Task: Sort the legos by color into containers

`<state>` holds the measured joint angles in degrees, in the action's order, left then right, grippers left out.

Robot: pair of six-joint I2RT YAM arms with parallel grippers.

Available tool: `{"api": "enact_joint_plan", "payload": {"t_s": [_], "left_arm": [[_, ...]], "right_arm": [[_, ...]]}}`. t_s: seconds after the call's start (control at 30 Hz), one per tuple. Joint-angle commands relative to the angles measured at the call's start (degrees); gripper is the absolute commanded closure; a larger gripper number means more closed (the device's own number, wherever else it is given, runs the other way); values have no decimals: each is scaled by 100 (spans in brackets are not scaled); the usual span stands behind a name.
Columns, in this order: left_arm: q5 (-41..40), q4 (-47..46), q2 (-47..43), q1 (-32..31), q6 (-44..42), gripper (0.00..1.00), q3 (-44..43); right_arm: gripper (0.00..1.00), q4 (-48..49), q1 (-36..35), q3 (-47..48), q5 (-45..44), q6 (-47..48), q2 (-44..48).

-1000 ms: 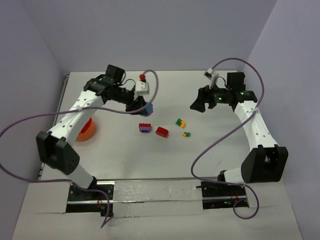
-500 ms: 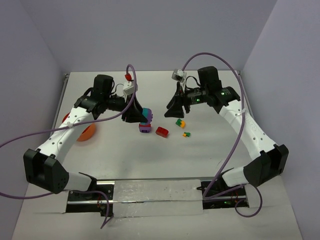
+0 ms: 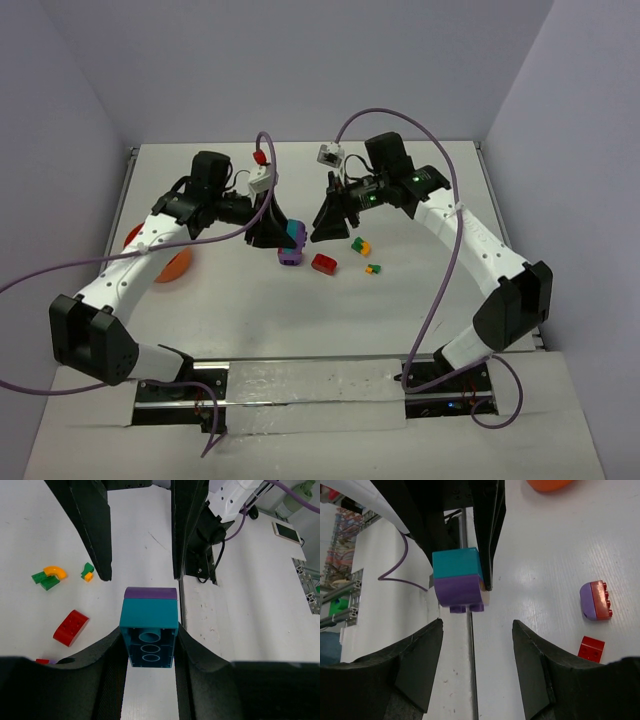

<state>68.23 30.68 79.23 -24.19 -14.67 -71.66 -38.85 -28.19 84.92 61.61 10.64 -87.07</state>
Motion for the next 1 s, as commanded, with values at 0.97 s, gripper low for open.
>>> {"api": "enact_joint_plan", "payload": {"t_s": [0.97], "left_arm": [[355, -95, 400, -77, -62, 98, -120]], "right_arm": [[58, -223, -491, 625, -18, 263, -495]]}}
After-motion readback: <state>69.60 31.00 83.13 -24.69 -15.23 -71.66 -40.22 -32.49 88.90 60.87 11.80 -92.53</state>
